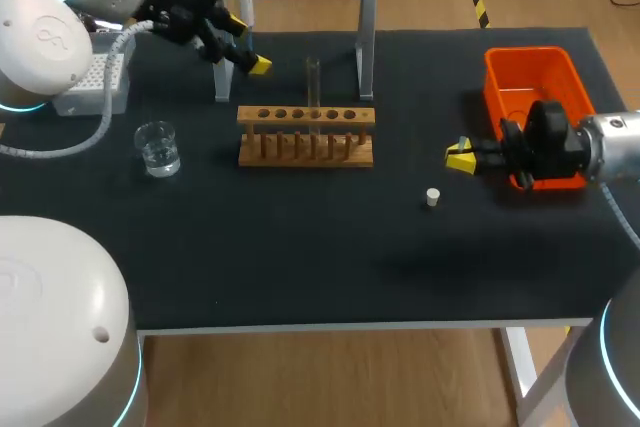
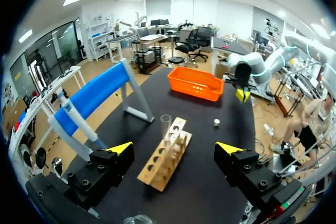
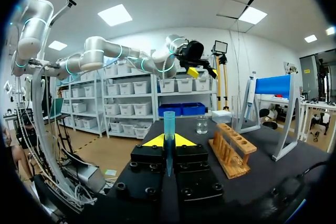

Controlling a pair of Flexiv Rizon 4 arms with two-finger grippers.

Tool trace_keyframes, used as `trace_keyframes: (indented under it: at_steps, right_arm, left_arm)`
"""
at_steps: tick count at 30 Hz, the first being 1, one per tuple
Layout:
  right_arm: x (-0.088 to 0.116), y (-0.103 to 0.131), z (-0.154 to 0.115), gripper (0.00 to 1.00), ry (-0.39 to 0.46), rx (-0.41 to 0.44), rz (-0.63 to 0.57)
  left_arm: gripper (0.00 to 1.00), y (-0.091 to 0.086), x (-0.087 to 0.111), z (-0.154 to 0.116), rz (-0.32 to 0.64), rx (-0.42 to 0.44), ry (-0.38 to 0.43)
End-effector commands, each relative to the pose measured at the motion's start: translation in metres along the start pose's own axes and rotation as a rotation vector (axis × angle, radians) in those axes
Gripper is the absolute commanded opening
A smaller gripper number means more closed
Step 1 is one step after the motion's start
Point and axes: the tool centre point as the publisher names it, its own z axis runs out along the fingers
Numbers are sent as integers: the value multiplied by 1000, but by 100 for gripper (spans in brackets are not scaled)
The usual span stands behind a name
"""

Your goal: Invert the test tube, pick up the pipette, mount the tip to pipette, aspirate from beaker and dispense into the tube, eject the tip, return the pipette, and cap with the stopper.

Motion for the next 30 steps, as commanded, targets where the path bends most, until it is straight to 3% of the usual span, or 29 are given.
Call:
trace_keyframes:
  at_steps: [1,8,16,30]
  right_arm:
    - [1,0,-1,0,1,1,0]
    - [1,0,-1,0,1,1,0]
    - [1,0,-1,0,1,1,0]
    - [1,0,-1,0,1,1,0]
  left_arm:
    - [100,11,-15,-7,-20,29,-37]
    - [100,19,-41,-9,-90,30,-171]
    - [100,22,-64,-8,-155,51,-267]
    - [100,12,-93,1,-300,84,-468]
